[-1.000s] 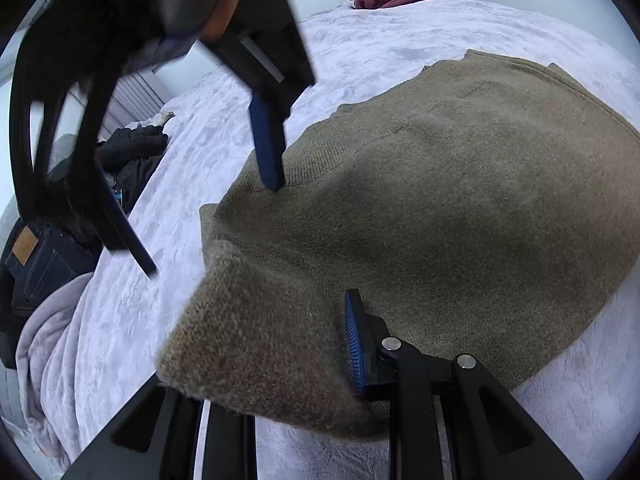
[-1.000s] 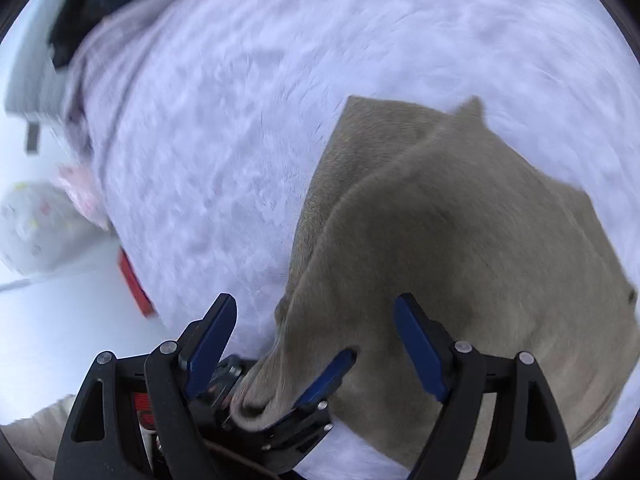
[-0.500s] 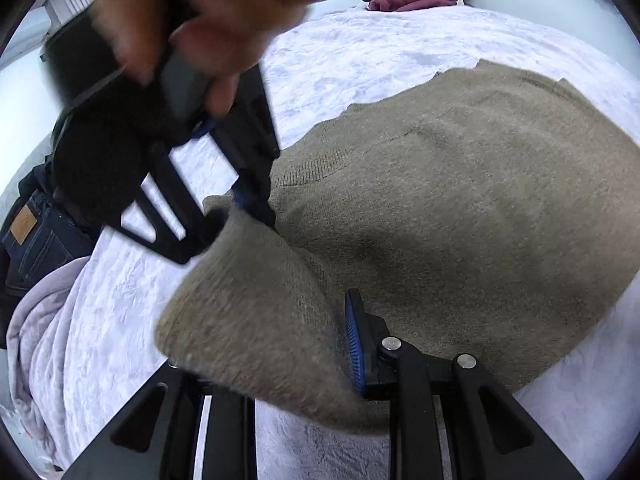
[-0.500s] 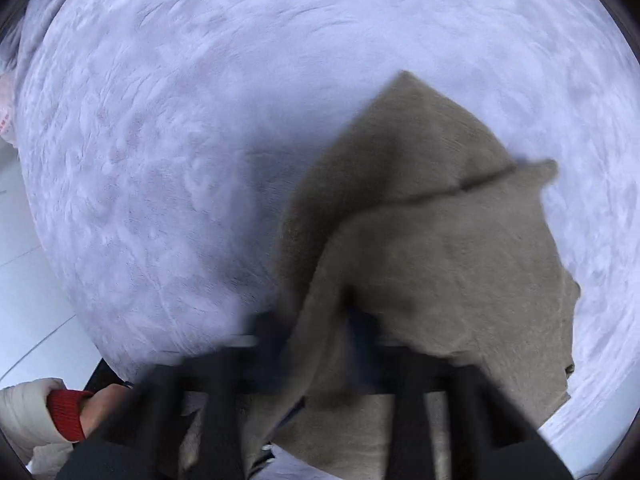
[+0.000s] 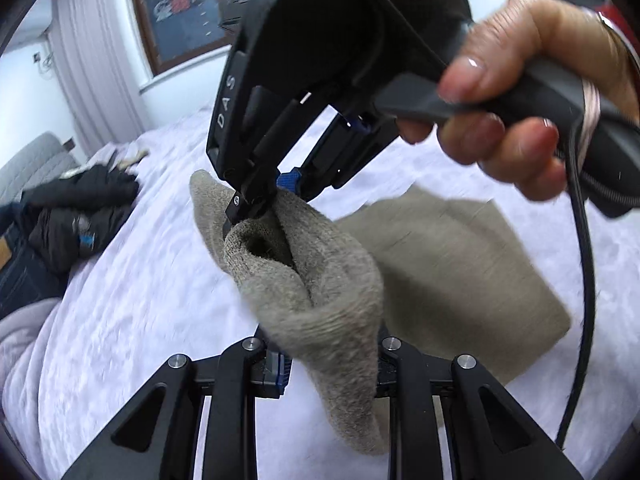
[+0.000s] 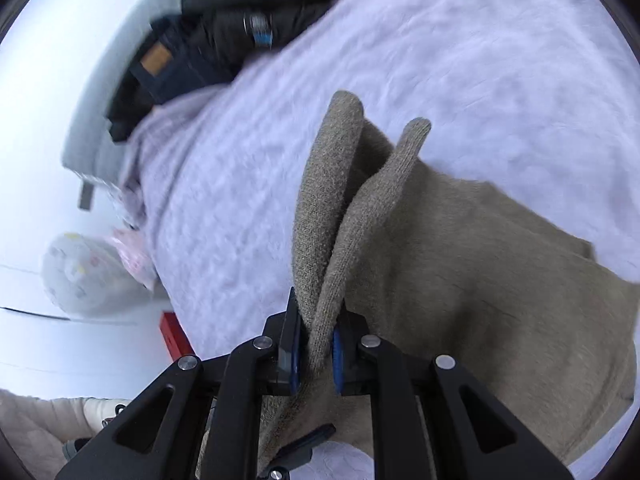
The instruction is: Fold small clothes
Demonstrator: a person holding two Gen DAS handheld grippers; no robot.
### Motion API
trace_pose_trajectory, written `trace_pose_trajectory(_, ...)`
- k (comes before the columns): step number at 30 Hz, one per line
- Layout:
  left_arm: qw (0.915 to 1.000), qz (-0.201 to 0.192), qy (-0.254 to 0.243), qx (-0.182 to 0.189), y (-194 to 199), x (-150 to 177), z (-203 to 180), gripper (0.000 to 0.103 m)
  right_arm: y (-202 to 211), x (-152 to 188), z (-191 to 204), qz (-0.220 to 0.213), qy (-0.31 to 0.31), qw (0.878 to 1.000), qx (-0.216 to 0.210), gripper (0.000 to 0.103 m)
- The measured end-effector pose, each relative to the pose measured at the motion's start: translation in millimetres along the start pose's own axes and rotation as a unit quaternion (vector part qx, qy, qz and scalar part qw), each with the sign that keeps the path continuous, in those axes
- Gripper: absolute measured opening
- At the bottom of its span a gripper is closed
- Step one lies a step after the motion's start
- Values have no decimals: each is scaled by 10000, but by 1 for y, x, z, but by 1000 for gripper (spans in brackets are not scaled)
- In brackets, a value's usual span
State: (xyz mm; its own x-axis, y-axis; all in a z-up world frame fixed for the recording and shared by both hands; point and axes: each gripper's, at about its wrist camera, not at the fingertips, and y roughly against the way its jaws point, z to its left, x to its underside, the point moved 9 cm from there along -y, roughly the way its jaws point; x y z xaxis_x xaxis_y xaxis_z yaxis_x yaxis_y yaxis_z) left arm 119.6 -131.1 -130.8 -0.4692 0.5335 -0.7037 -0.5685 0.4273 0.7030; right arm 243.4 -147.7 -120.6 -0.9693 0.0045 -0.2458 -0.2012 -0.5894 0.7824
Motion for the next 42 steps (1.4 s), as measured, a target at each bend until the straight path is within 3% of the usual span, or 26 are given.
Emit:
trace_pose_trajectory(5,9972,-343,-528,414,6,-35,-71,25,73,23,-37,-989,-224,9948,-89,13)
trace_pose_trajectory(10,9890,-269,-1191,839,-2,-29,-143,25,131,79,-103,-1638,-784,9834,-67,13)
trace_pose_trajectory(13,9831,32,-1495,1059,-19,-7,-180,25,131,119,-152,-1740,-1310,9760,20,13)
trace_pose_trajectory(16,9776,355,-1709,1175,-37,18,-203,25,106,149,-193,-1728,-1828,9678,11,13)
trace_pose_trajectory(20,9733,705,-1854,1156,-49,41,-213,25,76,175,-229,-1719,-2315,9575,-102,15)
trace_pose_trajectory(23,9728,752,-1911,1071,-44,42,-209,33,70,179,-232,-1822,-2470,9514,-257,20)
trace_pose_trajectory(25,9751,733,-1811,1044,-33,40,-206,76,73,177,-231,-1800,-2529,9501,-318,23)
trace_pose_trajectory(31,9820,707,-1527,859,-4,41,-162,78,96,170,-240,-2085,-2727,9377,-546,41)
trace_pose_trajectory(35,9919,1052,-611,352,-26,33,-101,78,96,157,-251,-2169,-2957,9279,-672,41)
trace_pose_trajectory(37,9915,1283,-142,-136,-47,29,-64,78,91,151,-252,-2067,-2986,9304,-493,11)
trace_pose_trajectory(39,9890,1361,329,-487,-63,25,-31,78,100,143,-240,-2153,-2623,9406,-124,8)
trace_pose_trajectory(42,9831,1666,677,-344,-84,37,-19,78,125,142,-217,-2450,-2118,9461,22,8)
